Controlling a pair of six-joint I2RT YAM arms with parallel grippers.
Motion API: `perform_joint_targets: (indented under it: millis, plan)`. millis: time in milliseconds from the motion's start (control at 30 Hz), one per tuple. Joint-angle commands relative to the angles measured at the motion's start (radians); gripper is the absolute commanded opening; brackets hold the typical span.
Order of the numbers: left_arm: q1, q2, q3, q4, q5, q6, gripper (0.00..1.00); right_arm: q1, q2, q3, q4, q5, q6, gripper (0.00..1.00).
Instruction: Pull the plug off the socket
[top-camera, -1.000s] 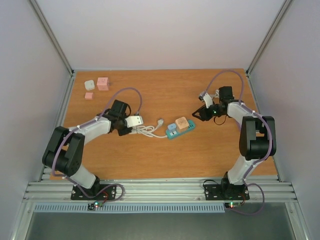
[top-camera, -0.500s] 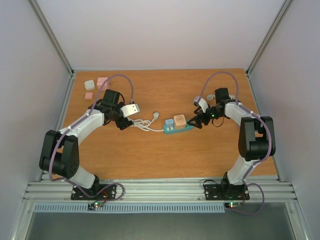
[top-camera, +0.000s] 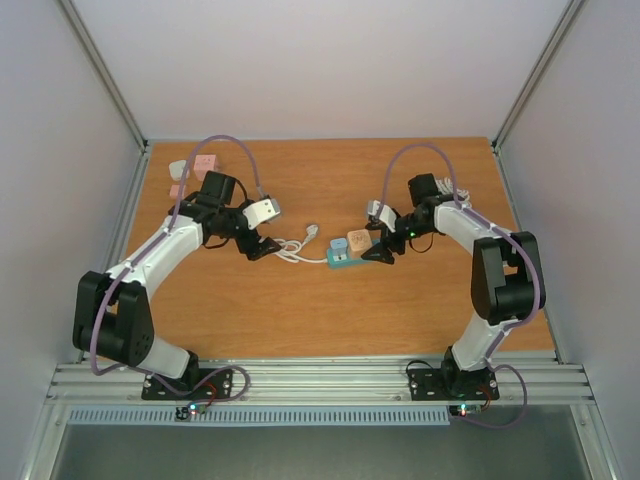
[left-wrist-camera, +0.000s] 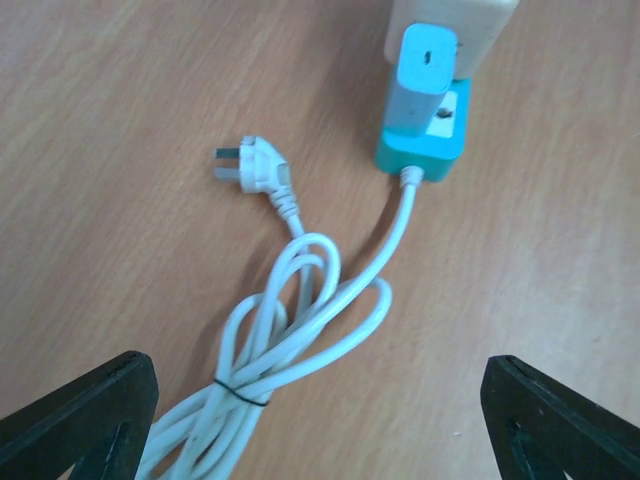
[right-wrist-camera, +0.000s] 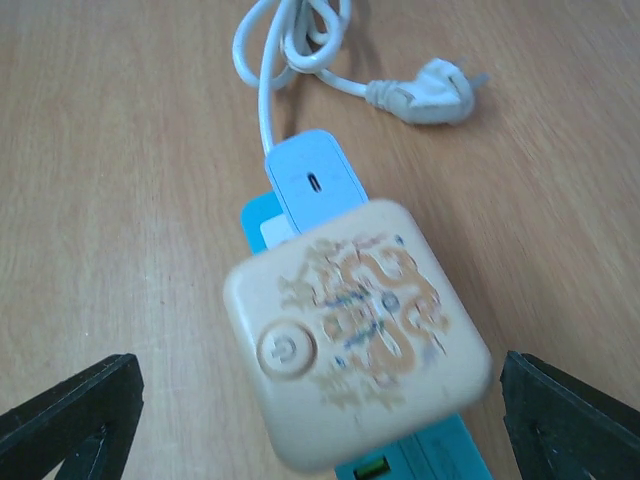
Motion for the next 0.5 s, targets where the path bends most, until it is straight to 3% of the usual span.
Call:
perform_joint_targets:
  millis: [0, 233, 467]
  plan:
    - [0.000, -0.024, 0.044, -0.051, 0.132, -0.048, 0.91, 0.045, -0.018, 0.002, 0.065, 0.032, -0.062, 0.99]
    - [-0.001, -0.040, 0.040, -0.043, 0.164, -0.072, 0.91, 0.093, 0.010, -0.002, 0.080, 0.090, -0.097, 0.92]
    - [0.000, -0.028, 0.016, -0.037, 0.167, -0.067, 0.91, 0.111, -0.021, -0.059, 0.151, 0.109, -0.116, 0.60]
